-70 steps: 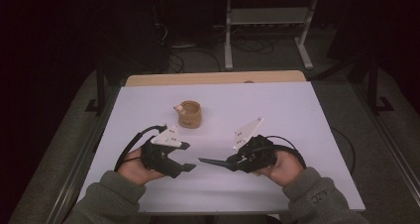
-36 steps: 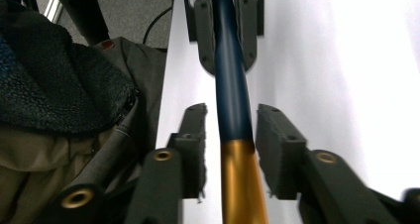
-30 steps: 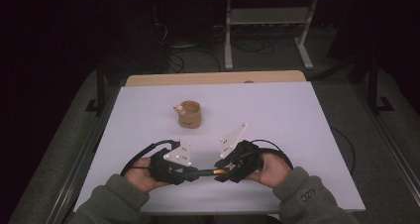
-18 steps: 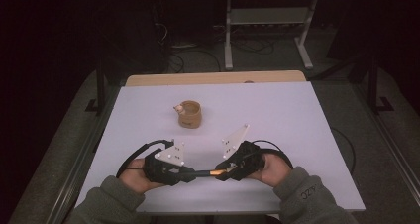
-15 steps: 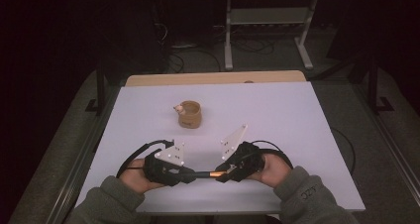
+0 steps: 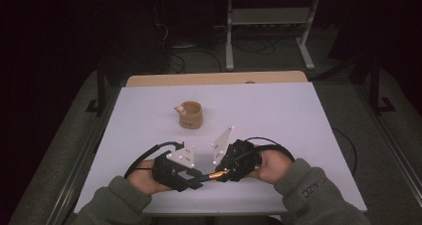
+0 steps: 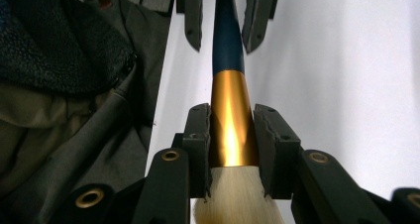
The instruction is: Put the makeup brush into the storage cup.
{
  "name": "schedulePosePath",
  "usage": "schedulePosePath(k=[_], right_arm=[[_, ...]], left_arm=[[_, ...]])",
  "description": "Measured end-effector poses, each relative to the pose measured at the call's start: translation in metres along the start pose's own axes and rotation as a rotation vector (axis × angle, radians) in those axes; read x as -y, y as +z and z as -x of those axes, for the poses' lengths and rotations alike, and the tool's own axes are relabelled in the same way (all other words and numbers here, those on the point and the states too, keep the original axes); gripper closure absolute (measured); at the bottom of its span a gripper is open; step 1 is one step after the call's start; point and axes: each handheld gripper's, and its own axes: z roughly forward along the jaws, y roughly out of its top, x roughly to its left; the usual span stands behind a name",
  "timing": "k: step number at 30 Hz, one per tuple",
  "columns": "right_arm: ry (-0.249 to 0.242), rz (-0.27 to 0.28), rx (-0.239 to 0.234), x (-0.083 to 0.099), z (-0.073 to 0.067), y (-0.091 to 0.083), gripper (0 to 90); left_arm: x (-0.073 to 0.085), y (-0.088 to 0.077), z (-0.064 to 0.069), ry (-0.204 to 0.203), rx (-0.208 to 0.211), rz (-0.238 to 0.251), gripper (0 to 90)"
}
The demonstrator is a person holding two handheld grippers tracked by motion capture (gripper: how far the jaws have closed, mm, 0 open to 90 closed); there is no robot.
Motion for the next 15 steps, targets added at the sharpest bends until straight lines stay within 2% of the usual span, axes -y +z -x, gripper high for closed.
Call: schedulePosePath(k=[2,5,7,8,9,11,12,15], right_arm=[[-0.032,-0.026,0.006,-0.005,-0.001,0.000,68.4],[-0.042,-0.045,0.009,-0.011,-0.001,0.000,68.4],[-0.047,-0.041,0.005,-0.013,-0.001,-0.001,68.3],[-0.049,-0.039,0.006,-0.013,-0.001,-0.002,68.3],[-0.050,-0.031,0.001,-0.014,-0.001,-0.002,68.3],[-0.043,-0.022,0.010,-0.014,-0.002,-0.003,68.2],[-0.055,-0.013,0.018,-0.014,-0.002,-0.004,68.1],[-0.030,0.029,0.045,-0.011,-0.001,-0.007,66.5]], left_arm=[[-0.003,0.001,0.000,0.001,0.003,-0.002,63.8],[-0.006,0.002,0.001,0.000,0.016,0.006,66.0],[-0.007,0.003,0.001,-0.001,0.008,0.004,68.1],[-0.007,0.003,0.000,0.018,-0.004,-0.014,72.4],[-0.006,0.004,0.001,-0.004,0.001,0.003,73.5],[-0.005,0.005,0.001,-0.003,-0.009,0.007,74.2],[-0.004,0.004,0.001,-0.003,-0.017,0.018,74.4],[0.000,0.000,0.000,-0.025,-0.027,0.062,74.6]])
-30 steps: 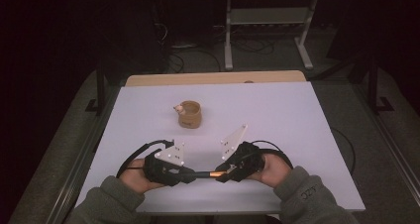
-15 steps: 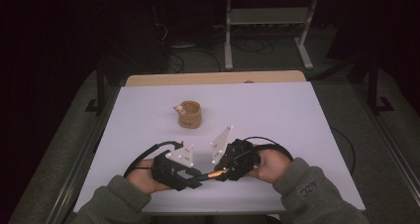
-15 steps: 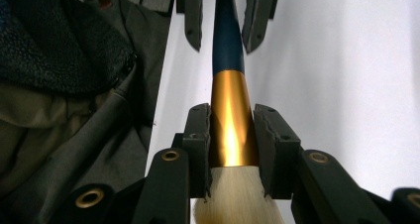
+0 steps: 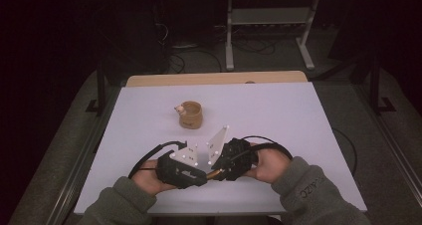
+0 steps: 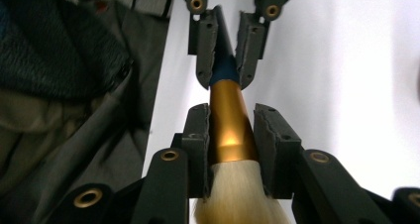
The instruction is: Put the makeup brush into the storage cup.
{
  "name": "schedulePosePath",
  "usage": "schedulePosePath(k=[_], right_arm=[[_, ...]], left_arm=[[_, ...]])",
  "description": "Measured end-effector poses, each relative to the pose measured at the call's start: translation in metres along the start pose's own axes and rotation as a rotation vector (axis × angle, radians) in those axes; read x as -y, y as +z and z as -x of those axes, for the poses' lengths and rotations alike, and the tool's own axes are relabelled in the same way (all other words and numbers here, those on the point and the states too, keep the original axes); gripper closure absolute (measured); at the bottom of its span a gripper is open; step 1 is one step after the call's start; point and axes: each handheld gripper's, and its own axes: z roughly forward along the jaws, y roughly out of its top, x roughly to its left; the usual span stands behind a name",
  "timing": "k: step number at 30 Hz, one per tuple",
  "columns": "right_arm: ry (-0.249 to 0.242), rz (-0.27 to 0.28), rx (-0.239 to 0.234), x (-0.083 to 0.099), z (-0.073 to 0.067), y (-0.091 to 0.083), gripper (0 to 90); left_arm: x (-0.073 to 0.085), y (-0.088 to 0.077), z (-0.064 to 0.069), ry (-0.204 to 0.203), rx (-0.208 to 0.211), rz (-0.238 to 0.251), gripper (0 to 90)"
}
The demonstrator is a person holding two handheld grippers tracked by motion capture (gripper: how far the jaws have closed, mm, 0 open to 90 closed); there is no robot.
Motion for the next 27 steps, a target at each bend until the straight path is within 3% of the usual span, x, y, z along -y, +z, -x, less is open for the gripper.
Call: schedulePosePath(k=[1,4,10,14,20,24,25,27], right_arm=[[0.022,0.024,0.007,0.002,0.000,-0.002,64.6],[0.104,0.134,0.039,0.012,0.003,-0.008,48.0],[0.230,0.276,0.062,0.041,0.007,-0.011,39.3],[0.327,0.324,0.043,0.050,0.007,-0.011,41.4],[0.353,0.373,0.006,0.047,0.011,0.000,45.8],[0.390,0.417,-0.032,0.045,0.015,0.001,60.2],[0.394,0.428,-0.052,0.045,0.016,0.001,66.6],[0.401,0.436,-0.103,0.045,0.019,0.001,69.4]], left_arm=[[0.001,-0.001,0.000,-0.008,-0.004,0.014,74.7],[0.007,-0.003,-0.001,-0.027,-0.031,0.032,74.7],[0.017,-0.010,-0.005,-0.055,-0.058,0.062,74.7],[0.019,-0.014,-0.008,-0.078,-0.066,0.109,74.7],[0.015,-0.012,-0.007,-0.070,-0.079,0.145,74.6],[0.014,-0.009,-0.006,-0.062,-0.074,0.133,74.5],[0.014,-0.008,-0.005,-0.063,-0.076,0.132,74.5],[0.014,-0.006,-0.005,-0.048,-0.076,0.119,74.3]])
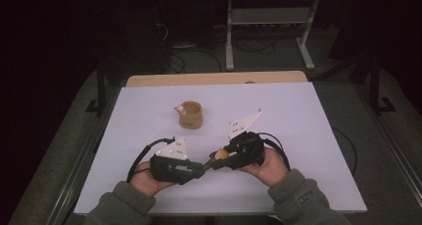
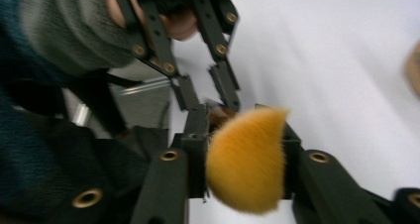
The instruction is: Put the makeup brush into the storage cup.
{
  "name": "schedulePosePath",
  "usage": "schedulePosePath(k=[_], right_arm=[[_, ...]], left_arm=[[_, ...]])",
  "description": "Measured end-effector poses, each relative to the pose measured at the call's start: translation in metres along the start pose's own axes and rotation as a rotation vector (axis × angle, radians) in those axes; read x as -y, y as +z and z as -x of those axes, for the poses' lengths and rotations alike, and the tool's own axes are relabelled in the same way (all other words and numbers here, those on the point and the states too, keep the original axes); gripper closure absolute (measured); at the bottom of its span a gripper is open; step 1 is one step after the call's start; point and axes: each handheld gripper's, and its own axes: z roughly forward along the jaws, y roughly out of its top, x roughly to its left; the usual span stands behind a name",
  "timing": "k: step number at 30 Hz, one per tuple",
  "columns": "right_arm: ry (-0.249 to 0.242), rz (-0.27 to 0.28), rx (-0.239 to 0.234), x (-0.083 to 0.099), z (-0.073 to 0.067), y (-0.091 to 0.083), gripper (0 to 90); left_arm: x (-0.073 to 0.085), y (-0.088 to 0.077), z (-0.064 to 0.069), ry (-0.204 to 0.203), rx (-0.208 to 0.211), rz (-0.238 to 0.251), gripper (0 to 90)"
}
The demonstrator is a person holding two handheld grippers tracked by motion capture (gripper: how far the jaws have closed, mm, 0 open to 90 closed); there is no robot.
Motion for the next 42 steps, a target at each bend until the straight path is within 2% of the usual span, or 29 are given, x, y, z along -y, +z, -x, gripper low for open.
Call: schedulePosePath(k=[2,9,10,12,14,15,17,21,24,33,42], right_arm=[[0.002,-0.022,-0.014,-0.003,-0.001,0.001,70.2],[-0.089,-0.137,-0.002,-0.019,-0.008,0.005,70.5],[-0.107,-0.140,0.005,-0.021,-0.009,0.006,70.5],[-0.115,-0.156,0.009,-0.023,-0.011,0.007,70.4],[-0.132,-0.143,0.022,-0.023,-0.012,0.006,69.7],[-0.125,-0.132,0.023,-0.022,-0.013,0.005,69.0],[-0.126,-0.108,0.037,-0.019,-0.012,0.003,62.1],[-0.086,-0.062,0.064,-0.009,-0.010,-0.004,55.1],[-0.068,-0.042,0.092,-0.001,-0.008,-0.010,51.1],[-0.016,-0.012,0.149,0.021,0.001,-0.025,43.8],[0.035,0.015,0.191,0.040,0.006,-0.039,38.7]], left_arm=[[0.000,0.003,0.002,-0.005,0.001,-0.001,73.9],[-0.007,0.007,0.003,-0.003,0.025,-0.004,66.9],[-0.009,0.008,0.004,0.001,0.024,-0.003,67.0],[-0.010,0.008,0.004,0.018,0.020,-0.009,73.1],[-0.010,0.007,0.004,0.008,0.020,-0.002,73.8],[-0.010,0.006,0.004,0.007,0.022,0.005,73.9],[-0.009,0.007,0.003,0.005,0.015,-0.003,74.0],[-0.007,0.007,0.000,-0.007,-0.001,-0.016,74.0],[-0.006,0.006,-0.001,-0.031,-0.005,-0.003,74.1],[-0.007,0.002,-0.007,-0.038,-0.018,-0.016,74.0],[-0.005,-0.003,-0.013,-0.061,-0.033,0.003,74.0]])
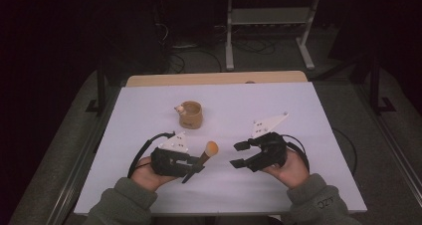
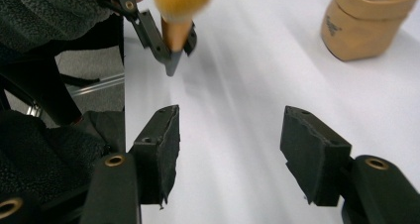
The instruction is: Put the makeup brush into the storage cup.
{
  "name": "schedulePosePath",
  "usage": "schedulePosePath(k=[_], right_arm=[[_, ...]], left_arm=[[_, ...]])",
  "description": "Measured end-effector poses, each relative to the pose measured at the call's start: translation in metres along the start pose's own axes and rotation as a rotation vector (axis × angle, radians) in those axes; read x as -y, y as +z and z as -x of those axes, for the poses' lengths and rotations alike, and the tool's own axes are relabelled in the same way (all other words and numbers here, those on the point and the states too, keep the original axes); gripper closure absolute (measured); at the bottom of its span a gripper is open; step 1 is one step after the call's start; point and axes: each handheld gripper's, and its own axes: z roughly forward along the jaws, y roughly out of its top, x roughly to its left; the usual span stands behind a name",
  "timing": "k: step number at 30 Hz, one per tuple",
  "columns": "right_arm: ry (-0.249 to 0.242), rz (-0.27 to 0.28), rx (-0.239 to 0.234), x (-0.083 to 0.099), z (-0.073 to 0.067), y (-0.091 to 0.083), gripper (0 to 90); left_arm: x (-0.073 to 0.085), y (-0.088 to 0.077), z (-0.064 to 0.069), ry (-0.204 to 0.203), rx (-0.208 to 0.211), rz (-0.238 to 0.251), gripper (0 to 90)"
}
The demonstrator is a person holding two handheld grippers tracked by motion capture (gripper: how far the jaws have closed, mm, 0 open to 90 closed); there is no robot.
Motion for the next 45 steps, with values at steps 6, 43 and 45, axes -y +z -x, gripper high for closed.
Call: schedulePosePath(k=[6,43,45], right_arm=[[0.036,0.017,0.043,0.016,0.005,-0.010,34.6],[0.159,0.045,0.212,0.079,0.021,-0.044,23.5],[0.161,0.046,0.216,0.079,0.022,-0.044,22.9]], left_arm=[[-0.001,-0.006,-0.008,-0.026,-0.020,0.008,74.0],[-0.039,-0.038,-0.069,-0.097,-0.137,0.068,73.9],[-0.043,-0.038,-0.075,-0.101,-0.147,0.067,73.9]])
